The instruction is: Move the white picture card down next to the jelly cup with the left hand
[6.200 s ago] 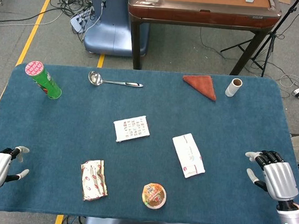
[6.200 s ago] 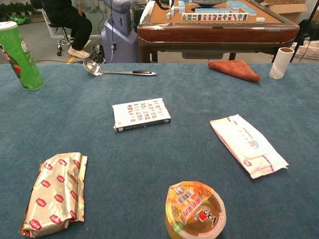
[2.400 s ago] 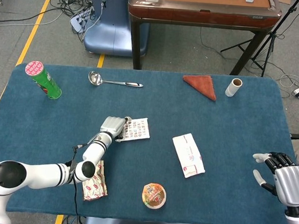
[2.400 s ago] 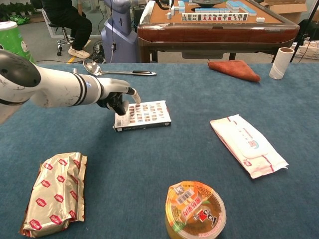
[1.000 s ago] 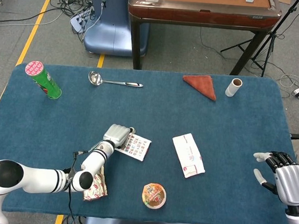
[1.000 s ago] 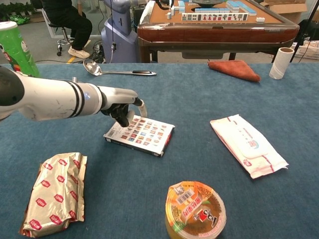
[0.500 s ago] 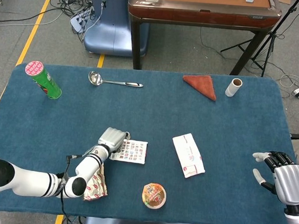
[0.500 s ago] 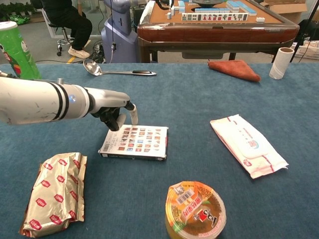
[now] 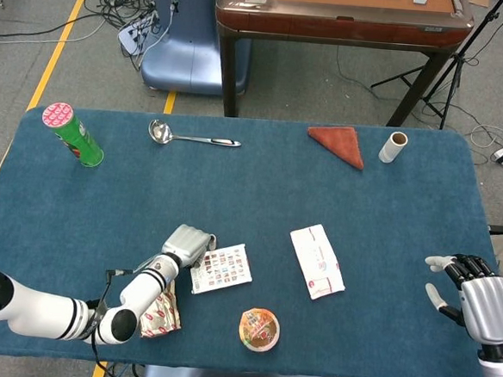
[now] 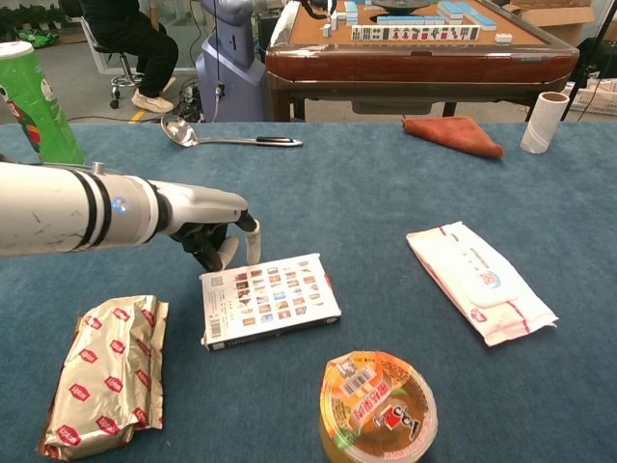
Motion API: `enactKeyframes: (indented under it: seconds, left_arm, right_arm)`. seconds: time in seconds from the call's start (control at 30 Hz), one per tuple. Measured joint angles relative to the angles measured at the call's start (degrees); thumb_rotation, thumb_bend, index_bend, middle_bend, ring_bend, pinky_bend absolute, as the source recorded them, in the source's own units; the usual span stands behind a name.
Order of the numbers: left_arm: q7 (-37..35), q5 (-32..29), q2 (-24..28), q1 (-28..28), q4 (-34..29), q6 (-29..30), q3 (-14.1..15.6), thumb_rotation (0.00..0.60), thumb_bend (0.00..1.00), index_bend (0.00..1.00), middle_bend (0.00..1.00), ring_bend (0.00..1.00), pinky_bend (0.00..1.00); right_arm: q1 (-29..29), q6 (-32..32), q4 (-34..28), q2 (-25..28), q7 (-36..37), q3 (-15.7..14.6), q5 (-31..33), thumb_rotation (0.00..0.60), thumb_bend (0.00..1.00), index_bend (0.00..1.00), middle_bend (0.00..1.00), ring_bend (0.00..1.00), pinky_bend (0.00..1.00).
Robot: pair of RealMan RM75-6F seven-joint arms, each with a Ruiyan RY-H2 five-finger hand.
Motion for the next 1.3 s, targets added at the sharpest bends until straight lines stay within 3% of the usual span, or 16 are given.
enactKeyframes:
  seconds: [0.37, 0.63, 0.97, 1.3]
  left_arm:
    - [0.02, 4.43, 0.71, 0.49, -5.27, 1.29, 0.46, 0.600, 0.84, 0.43, 1.00, 0.97, 1.00]
    - [-1.20, 5.21, -0.22, 0.99, -3.20, 2.32, -0.43, 0.600, 0.84, 0.37, 1.00, 0.97, 1.00]
    - [0.27, 1.20, -1.51, 0.76, 0.75, 0.64, 0.54, 0.600, 0.84, 0.35, 1.00, 0.97, 1.00]
    - [-0.19, 3.93, -0.77, 0.91, -2.86, 0.18, 0.46, 0.600, 0.84, 0.39, 1.00, 0.98, 1.00]
  right_arm:
    - [-0.03, 0.16, -0.04, 0.06, 0.03, 0.06, -0.01, 0.600, 0.28, 0.39, 0.48, 0.36, 0.37]
    - [-0.11, 0.33, 0.04, 0.09, 0.18, 0.08, -0.01, 0.600, 0.28, 0.39, 0.48, 0.36, 0.37]
    - [-0.10, 0.21, 0.00, 0.17, 0.24, 0.14, 0.19, 0.600, 0.27, 0.40, 0.48, 0.36, 0.37]
    - [-0.07, 0.06, -0.02, 0.30, 0.50, 0.27, 0.47, 0.600, 0.28, 0.40, 0.48, 0.36, 0.37]
